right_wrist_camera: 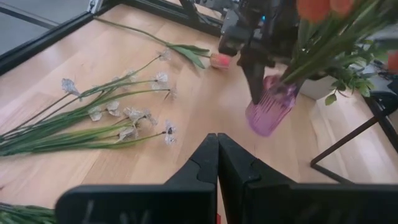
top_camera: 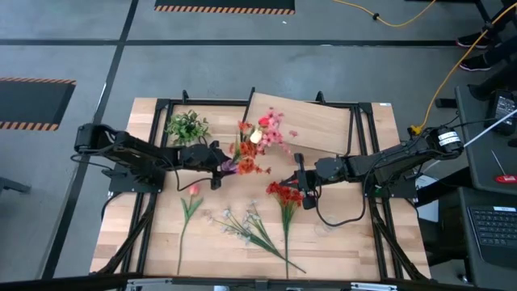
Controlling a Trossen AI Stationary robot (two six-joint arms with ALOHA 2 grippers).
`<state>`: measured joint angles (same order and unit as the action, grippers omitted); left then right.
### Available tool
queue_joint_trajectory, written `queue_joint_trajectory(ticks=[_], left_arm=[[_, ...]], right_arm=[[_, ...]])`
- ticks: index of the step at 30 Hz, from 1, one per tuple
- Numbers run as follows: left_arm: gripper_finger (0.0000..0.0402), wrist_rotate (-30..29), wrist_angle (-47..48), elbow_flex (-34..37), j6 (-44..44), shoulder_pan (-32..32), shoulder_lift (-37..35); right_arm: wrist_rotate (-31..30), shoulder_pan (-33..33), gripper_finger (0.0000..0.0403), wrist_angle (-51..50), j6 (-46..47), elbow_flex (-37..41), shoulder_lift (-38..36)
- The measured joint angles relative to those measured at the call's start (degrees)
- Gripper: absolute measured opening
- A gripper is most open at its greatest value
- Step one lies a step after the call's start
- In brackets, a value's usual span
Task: Pick and place flowers into a vace then onto a shelf
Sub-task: Put the purple vase with the flowers on the shelf
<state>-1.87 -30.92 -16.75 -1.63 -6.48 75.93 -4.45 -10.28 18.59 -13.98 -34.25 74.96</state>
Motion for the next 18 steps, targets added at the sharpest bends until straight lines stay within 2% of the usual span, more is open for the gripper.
queue_joint_trajectory(ticks=[10, 13, 18], left_arm=[[0.0202, -2.3, 1.8, -2.4, -5.0, 0.0, -8.8], [0.0202, -2.2, 2.7, -5.9, -3.4, 0.0, -9.4], [0.0202, -3.4, 12.5, -15.4, 1.0, 0.0, -7.8]], right_arm=[[0.0, 0.0, 0.0005, 0.0, 0.2, 0.0, 0.0], [0.0, 0.0, 0.0005, 0.0, 0.2, 0.0, 0.0], [0.0, 0.0, 0.0005, 0.0, 0.1, 0.0, 0.0]])
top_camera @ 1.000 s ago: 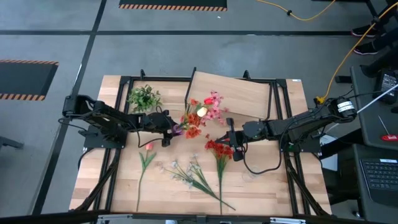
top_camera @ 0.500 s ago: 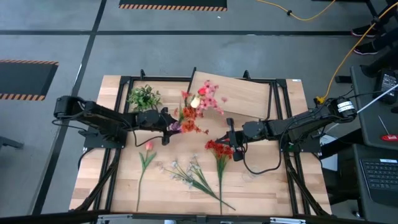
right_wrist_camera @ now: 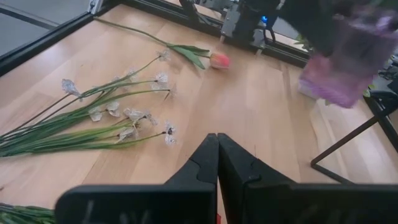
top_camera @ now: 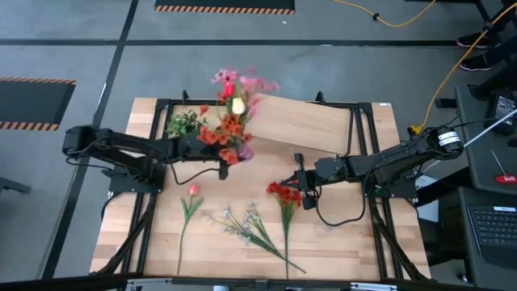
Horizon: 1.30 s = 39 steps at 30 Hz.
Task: Pick and place flowers into a vace then onto a shelf
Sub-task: Put the purple vase with the flowers on the shelf
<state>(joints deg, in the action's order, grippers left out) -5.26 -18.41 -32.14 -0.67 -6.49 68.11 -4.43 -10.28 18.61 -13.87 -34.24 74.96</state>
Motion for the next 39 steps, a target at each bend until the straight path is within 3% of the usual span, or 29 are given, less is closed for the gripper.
queue_joint_trajectory(ticks=[8, 15, 29, 39], left_arm=[[0.0202, -0.1, 7.8, -13.2, 4.7, -2.7, 4.9], [0.0202, 0.9, 7.9, -20.4, 6.5, -8.3, 12.2], [0.0202, 0.8, 13.1, -30.8, 6.0, -16.6, 21.1], [0.0202, 0.1, 16.9, -31.0, 4.6, -18.6, 21.2]], right_arm=[[0.0, 0.0, 0.0005, -0.1, -0.1, 0.0, 0.0], [0.0, 0.0, 0.0005, -0.1, -0.1, 0.0, 0.0], [0.0, 0.0, 0.0005, -0.2, -0.3, 0.0, 0.0], [0.0, 0.0, 0.0005, -0.5, -0.3, 0.0, 0.0]])
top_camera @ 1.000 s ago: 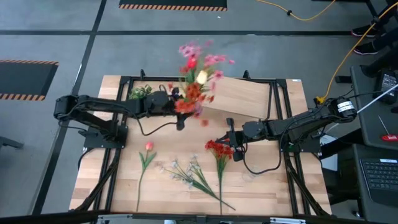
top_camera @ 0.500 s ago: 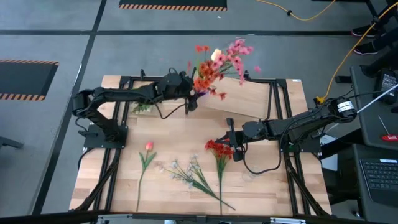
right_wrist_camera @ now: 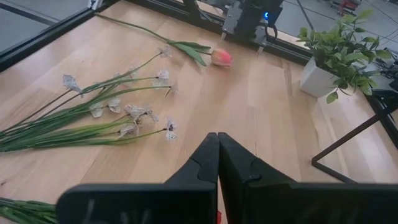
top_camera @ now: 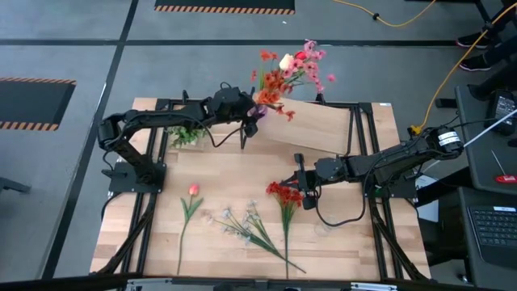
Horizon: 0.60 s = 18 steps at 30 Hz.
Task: Pick and place flowers into a vace then onto a shelf
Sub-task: Put the purple vase with the flowers on the shelf
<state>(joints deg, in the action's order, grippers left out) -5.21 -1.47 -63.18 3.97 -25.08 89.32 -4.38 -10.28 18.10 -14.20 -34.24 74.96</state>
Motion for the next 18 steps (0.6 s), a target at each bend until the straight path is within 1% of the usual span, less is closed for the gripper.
queue_joint_trajectory(ticks=[7, 9, 13, 18], left_arm=[[0.0202, -0.1, -0.5, -0.1, -0.4, -0.2, 1.5], [0.0202, 0.1, 0.5, 0.0, -0.3, -0.2, 2.2], [0.0202, 1.3, -0.6, 0.0, -0.2, -0.3, 3.1], [0.0202, 0.6, -0.9, -0.1, -0.2, -0.3, 3.4]], right_arm=[[0.0, 0.0, 0.0005, 0.0, 0.0, 0.0, 0.0], [0.0, 0.0, 0.0005, 0.0, 0.0, 0.0, 0.0], [0.0, 0.0, 0.0005, -0.1, 0.0, 0.0, 0.0], [0.0, 0.0, 0.0005, -0.4, 0.0, 0.0, 0.0]])
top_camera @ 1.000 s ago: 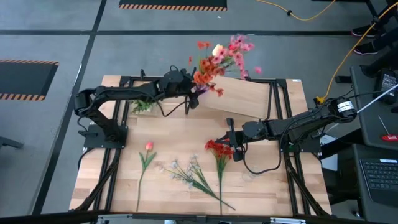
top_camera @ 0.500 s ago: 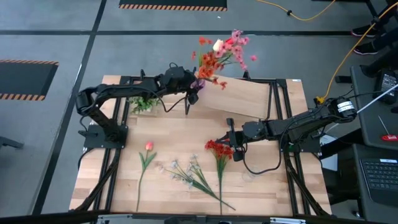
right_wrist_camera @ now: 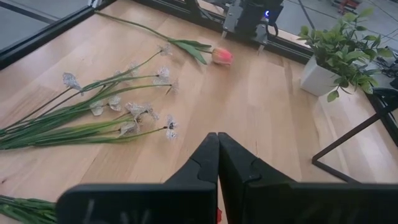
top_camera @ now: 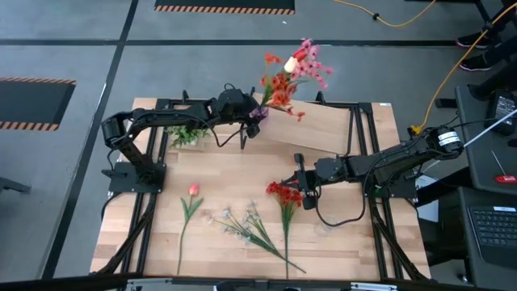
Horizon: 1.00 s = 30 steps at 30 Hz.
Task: Pick and place flowers into a vace then onto a shelf
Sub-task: Put the purple vase with the flowers on the shelf
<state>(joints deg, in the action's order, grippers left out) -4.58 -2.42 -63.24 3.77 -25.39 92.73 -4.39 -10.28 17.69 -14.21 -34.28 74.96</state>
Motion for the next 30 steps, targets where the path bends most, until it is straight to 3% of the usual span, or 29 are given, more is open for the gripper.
queue_joint_trajectory(ticks=[10, 16, 30], left_arm=[[0.0203, -0.3, 0.3, 0.0, 2.0, 0.0, 0.0], [0.0242, -0.4, 1.2, 0.1, 2.9, 0.0, 0.1], [0.023, -0.3, 0.9, 0.1, 3.5, 0.0, 0.1]], right_arm=[[0.0, 0.0, 0.0005, -0.1, 0.0, 0.0, 0.0], [0.0, 0.0, 0.0005, 0.0, 0.0, 0.0, 0.0], [0.0, 0.0, 0.0005, 0.0, 0.0, 0.0, 0.0]])
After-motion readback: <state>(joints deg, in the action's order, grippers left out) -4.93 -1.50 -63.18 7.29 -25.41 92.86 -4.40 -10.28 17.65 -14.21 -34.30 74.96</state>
